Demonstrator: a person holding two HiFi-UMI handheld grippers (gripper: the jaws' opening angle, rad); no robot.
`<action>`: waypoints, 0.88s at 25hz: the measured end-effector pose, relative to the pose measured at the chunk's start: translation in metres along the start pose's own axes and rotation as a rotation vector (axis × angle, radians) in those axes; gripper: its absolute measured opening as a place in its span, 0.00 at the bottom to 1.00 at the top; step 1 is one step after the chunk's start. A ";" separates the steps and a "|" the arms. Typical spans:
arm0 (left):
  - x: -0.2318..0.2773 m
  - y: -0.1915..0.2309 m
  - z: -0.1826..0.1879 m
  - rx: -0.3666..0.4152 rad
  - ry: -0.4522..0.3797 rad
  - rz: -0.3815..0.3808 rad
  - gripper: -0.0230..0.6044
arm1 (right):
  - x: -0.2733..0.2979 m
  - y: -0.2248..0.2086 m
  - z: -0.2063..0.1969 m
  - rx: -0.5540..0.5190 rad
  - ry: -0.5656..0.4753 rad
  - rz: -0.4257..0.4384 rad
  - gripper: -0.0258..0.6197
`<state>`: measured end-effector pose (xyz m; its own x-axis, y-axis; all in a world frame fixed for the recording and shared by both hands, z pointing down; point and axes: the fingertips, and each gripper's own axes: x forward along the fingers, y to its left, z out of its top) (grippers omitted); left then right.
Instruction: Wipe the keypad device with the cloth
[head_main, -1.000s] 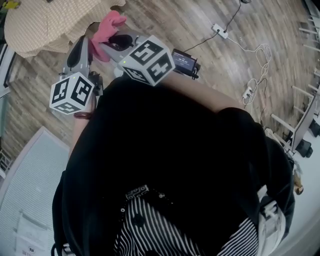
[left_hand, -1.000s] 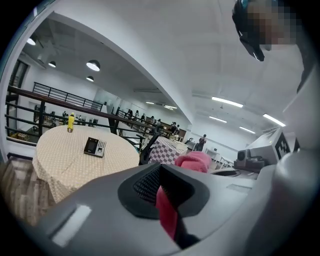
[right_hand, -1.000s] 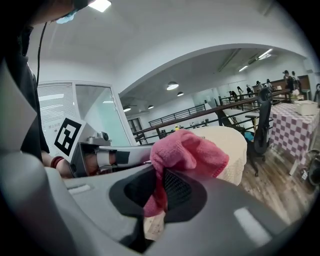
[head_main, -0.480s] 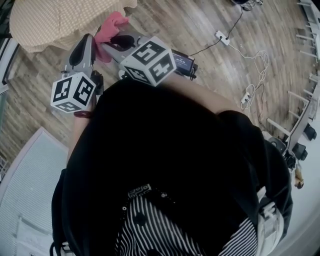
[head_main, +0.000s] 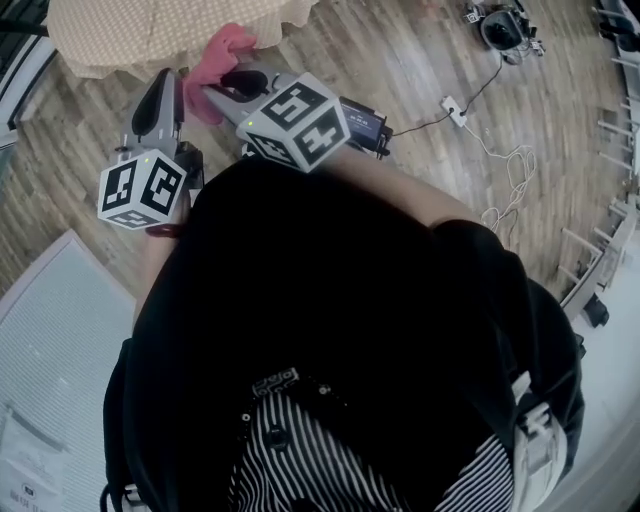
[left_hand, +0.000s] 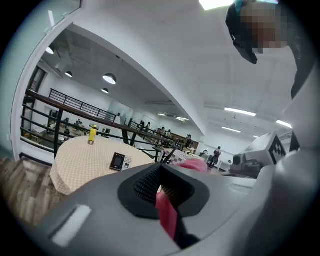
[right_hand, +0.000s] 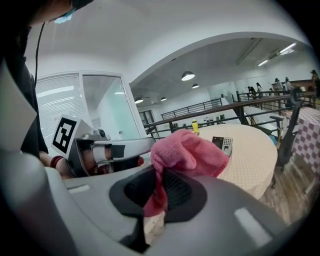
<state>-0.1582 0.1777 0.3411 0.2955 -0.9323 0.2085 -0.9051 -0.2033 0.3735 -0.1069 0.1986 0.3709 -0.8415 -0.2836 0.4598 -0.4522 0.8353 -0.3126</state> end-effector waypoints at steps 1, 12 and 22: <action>0.005 0.007 0.003 -0.002 -0.004 0.017 0.04 | 0.007 -0.005 0.005 -0.007 0.003 0.014 0.11; 0.113 0.117 0.068 -0.049 -0.009 0.110 0.04 | 0.139 -0.083 0.092 -0.029 0.086 0.171 0.11; 0.171 0.121 0.095 -0.021 -0.014 0.166 0.04 | 0.158 -0.136 0.129 -0.029 0.086 0.268 0.11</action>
<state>-0.2465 -0.0352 0.3360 0.1383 -0.9568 0.2559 -0.9343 -0.0403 0.3543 -0.2167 -0.0204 0.3785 -0.9012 -0.0102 0.4333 -0.2068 0.8887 -0.4092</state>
